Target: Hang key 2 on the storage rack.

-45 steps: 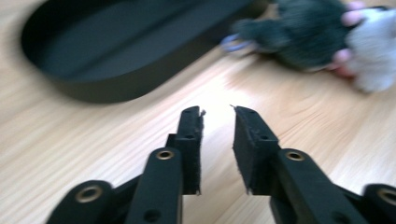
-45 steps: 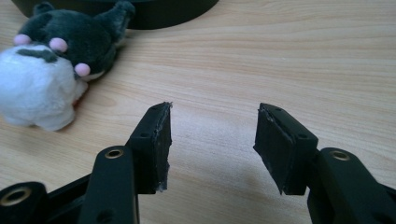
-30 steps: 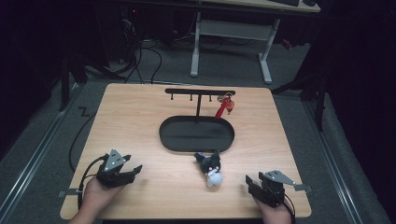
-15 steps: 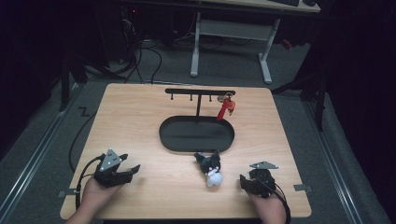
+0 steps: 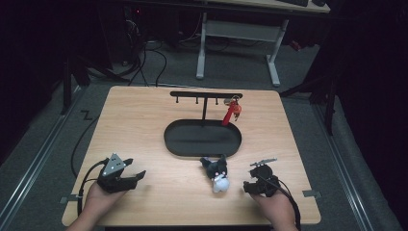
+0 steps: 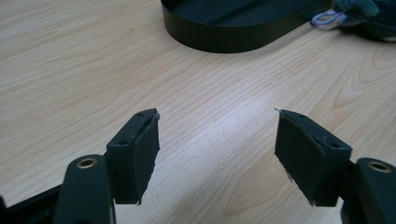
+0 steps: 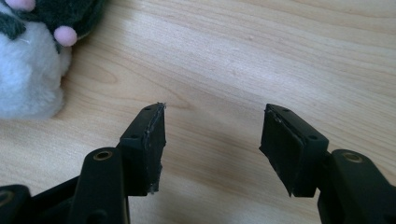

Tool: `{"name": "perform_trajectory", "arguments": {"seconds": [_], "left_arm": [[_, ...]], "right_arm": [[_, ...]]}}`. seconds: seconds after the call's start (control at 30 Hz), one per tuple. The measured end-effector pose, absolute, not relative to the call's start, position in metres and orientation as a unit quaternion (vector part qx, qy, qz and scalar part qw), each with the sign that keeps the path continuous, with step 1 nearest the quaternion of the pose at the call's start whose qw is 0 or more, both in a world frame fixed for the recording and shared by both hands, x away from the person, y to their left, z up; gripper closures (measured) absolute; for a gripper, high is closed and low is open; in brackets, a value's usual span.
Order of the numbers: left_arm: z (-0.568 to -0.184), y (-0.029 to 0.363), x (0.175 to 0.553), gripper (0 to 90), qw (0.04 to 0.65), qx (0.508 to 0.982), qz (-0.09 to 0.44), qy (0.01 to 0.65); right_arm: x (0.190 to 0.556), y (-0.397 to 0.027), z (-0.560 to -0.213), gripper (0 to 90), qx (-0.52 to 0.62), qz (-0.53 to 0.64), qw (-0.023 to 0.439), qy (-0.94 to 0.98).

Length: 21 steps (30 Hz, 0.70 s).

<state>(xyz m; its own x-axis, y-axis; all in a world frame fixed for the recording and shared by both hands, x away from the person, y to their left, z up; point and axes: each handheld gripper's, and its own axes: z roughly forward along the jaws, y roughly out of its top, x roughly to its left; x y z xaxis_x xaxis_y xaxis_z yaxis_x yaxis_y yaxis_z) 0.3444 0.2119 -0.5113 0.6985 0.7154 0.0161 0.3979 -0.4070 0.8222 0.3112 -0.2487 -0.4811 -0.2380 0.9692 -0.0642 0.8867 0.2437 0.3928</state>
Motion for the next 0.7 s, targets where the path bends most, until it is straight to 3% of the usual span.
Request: {"name": "perform_trajectory", "arguments": {"seconds": [0.37,0.7], "left_arm": [[-0.51,0.207,0.337,29.7,0.428,0.824,0.187,0.321],[-0.513,0.2,0.339,29.7,0.426,0.831,0.179,0.31]], "right_arm": [[0.317,-0.245,-0.462,38.7,0.591,0.112,0.108,0.791],[0.315,-0.234,-0.447,38.0,0.573,0.099,0.1,0.807]]}}
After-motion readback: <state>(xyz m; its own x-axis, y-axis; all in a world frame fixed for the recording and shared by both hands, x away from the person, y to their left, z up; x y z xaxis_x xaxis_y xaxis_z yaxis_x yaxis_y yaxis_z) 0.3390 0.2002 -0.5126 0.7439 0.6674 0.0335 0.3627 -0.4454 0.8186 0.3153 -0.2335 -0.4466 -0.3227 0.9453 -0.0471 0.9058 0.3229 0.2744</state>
